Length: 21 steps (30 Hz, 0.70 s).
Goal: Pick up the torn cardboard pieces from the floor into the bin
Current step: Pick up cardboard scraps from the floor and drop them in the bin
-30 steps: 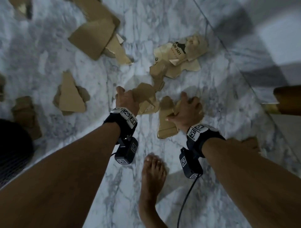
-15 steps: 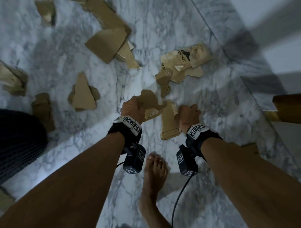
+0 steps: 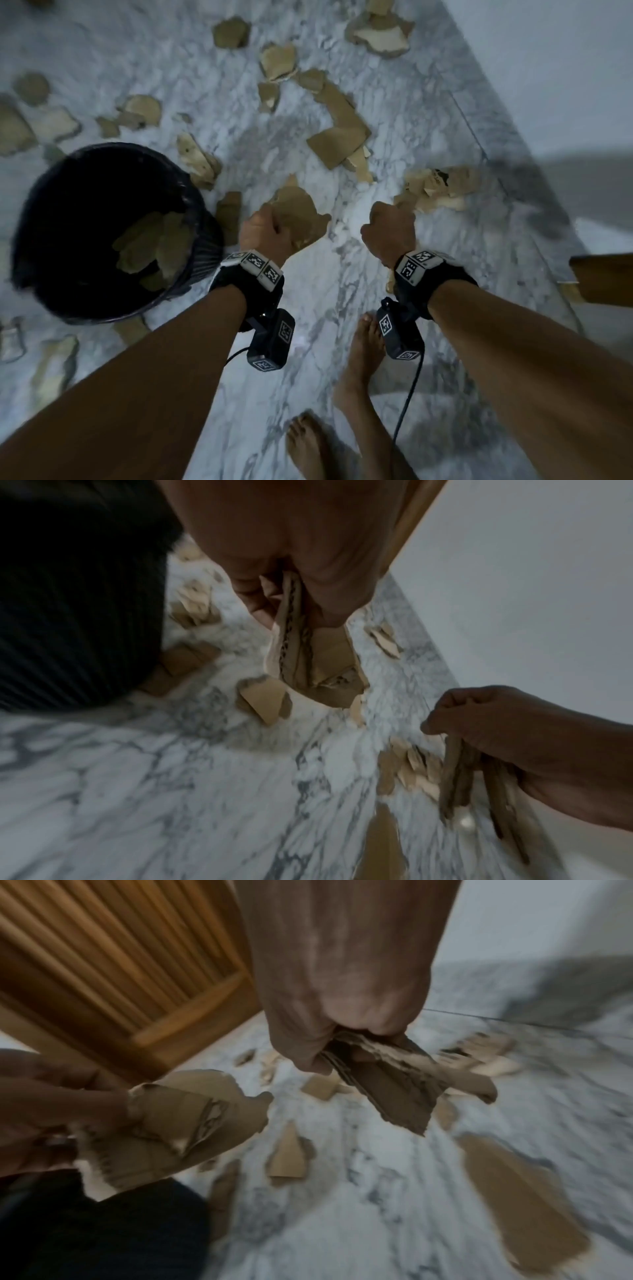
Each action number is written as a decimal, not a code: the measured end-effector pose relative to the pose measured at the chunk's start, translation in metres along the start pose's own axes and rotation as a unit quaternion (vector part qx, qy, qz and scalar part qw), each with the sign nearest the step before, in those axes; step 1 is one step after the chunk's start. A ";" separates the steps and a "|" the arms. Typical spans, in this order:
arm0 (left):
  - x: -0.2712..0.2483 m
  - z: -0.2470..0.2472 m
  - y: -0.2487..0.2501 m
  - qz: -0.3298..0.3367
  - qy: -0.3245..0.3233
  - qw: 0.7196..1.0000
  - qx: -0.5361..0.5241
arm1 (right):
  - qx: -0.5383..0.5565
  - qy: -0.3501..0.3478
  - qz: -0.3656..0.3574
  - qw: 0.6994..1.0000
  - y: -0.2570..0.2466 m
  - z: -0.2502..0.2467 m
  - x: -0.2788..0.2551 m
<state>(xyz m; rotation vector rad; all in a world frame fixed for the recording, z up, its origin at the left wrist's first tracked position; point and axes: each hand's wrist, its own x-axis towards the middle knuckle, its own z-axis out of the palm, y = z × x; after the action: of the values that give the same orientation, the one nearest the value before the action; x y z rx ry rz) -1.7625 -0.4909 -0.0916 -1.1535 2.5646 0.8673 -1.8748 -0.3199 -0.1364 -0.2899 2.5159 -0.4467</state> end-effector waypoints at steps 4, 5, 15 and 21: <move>-0.020 -0.095 -0.034 -0.040 0.081 0.996 -0.027 | 0.107 -0.015 -0.106 0.989 -0.118 -0.013 -0.032; -0.023 -0.117 -0.046 -0.050 0.100 0.993 -0.026 | 0.119 -0.017 -0.135 0.984 -0.147 -0.011 -0.036; -0.029 -0.223 -0.177 -0.143 0.192 0.971 0.013 | 0.213 -0.129 -0.272 0.929 -0.350 0.049 -0.100; -0.045 -0.197 -0.184 -0.150 0.190 0.970 -0.009 | 0.171 -0.161 -0.227 0.945 -0.298 0.061 -0.103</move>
<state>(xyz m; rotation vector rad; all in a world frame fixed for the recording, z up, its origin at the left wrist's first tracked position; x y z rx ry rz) -1.5862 -0.6751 0.0068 -1.8091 2.5555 0.6515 -1.7236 -0.5792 -0.0224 -0.7452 1.9976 -0.9225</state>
